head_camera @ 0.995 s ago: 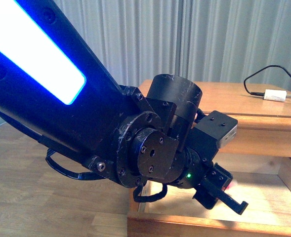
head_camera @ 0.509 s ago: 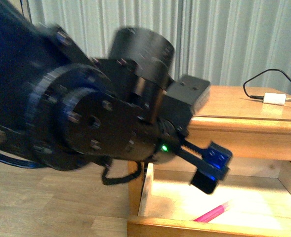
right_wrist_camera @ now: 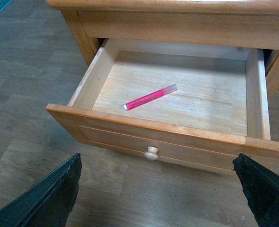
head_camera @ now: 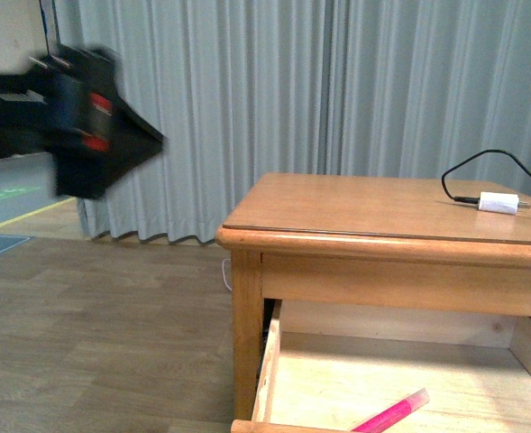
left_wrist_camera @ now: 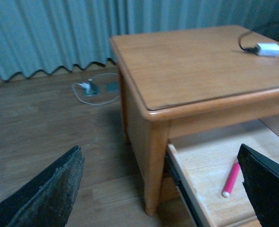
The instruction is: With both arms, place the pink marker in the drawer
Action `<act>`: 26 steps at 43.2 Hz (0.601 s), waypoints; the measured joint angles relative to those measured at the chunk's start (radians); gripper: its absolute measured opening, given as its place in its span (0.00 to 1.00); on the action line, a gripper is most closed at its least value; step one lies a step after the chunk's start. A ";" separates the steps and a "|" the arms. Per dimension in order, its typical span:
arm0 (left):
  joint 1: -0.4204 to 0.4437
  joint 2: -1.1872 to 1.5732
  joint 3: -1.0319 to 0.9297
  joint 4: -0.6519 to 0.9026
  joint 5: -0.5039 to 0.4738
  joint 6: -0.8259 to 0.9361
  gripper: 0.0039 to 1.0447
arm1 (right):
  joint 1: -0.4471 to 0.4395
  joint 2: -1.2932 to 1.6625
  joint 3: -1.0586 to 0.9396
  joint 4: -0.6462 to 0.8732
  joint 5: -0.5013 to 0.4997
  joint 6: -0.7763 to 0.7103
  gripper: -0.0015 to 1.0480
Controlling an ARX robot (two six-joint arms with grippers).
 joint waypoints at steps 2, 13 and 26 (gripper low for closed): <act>0.042 -0.067 -0.035 -0.018 0.009 -0.022 0.94 | 0.000 0.000 0.000 0.000 0.000 0.000 0.92; 0.267 -0.395 -0.217 -0.108 0.053 -0.231 0.94 | 0.000 0.000 0.000 0.000 0.000 0.000 0.92; 0.216 -0.470 -0.349 -0.034 -0.156 -0.114 0.64 | 0.000 0.000 0.000 0.000 0.002 0.000 0.92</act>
